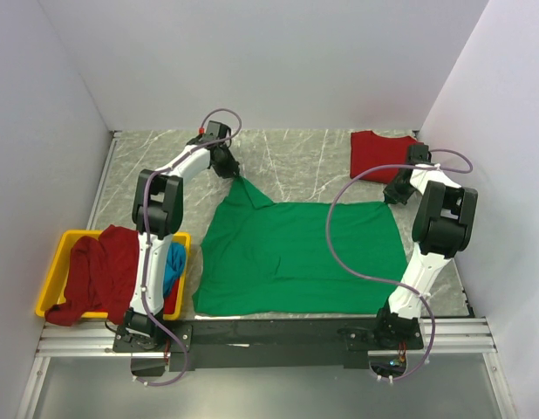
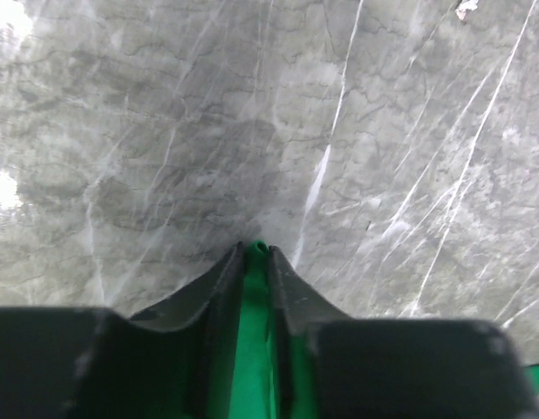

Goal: Fold and stack the t-shirts
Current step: Fold the tshirt

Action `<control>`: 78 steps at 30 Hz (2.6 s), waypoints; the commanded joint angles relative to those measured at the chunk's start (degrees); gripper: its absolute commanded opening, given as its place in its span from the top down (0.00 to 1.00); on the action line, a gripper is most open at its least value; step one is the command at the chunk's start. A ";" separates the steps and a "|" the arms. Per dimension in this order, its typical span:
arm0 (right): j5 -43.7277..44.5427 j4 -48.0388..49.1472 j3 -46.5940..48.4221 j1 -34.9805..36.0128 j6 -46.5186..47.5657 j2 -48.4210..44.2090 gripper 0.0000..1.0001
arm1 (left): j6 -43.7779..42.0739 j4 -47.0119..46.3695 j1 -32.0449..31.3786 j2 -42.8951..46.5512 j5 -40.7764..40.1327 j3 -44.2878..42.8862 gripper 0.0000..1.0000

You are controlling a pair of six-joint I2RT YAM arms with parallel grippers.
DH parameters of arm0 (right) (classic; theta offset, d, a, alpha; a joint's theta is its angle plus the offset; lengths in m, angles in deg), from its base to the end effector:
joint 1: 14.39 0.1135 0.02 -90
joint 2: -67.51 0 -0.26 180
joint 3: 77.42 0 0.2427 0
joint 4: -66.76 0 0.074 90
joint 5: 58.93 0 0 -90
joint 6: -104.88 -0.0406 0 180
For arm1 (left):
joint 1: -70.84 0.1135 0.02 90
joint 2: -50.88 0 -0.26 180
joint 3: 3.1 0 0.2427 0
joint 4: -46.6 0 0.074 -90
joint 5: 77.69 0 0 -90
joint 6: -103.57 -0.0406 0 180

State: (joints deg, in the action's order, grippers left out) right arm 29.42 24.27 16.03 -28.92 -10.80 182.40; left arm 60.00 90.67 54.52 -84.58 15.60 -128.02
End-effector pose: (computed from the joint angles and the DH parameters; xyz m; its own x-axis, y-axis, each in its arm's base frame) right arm 0.3930 -0.1007 0.1577 -0.6803 0.6238 -0.3849 0.5918 0.7772 0.2138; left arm 0.4890 -0.1456 0.1581 -0.7656 -0.5295 -0.3653 -0.3515 0.8199 -0.4519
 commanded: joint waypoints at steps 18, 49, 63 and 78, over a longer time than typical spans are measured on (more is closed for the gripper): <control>-0.46 -4.33 3.04 0.46 -0.52 -0.99 1.00 | 0.23 -2.43 -0.21 -2.61 3.12 -7.41 1.00; -0.02 -6.80 8.41 2.31 2.91 -5.90 1.00 | 4.36 -4.09 5.07 21.19 15.25 15.14 1.00; 3.58 -7.41 -4.07 2.31 4.05 -17.50 1.00 | 9.90 -5.76 4.45 42.46 15.78 38.00 1.00; 10.00 -12.07 -11.81 2.31 2.82 -24.71 1.00 | 14.30 -5.86 4.36 59.52 14.47 52.77 1.00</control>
State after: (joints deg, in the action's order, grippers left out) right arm 36.24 13.99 5.25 -26.77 -7.78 161.26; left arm 73.20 85.45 59.11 -28.21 30.44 -76.61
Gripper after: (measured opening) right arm 0.007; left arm 0.012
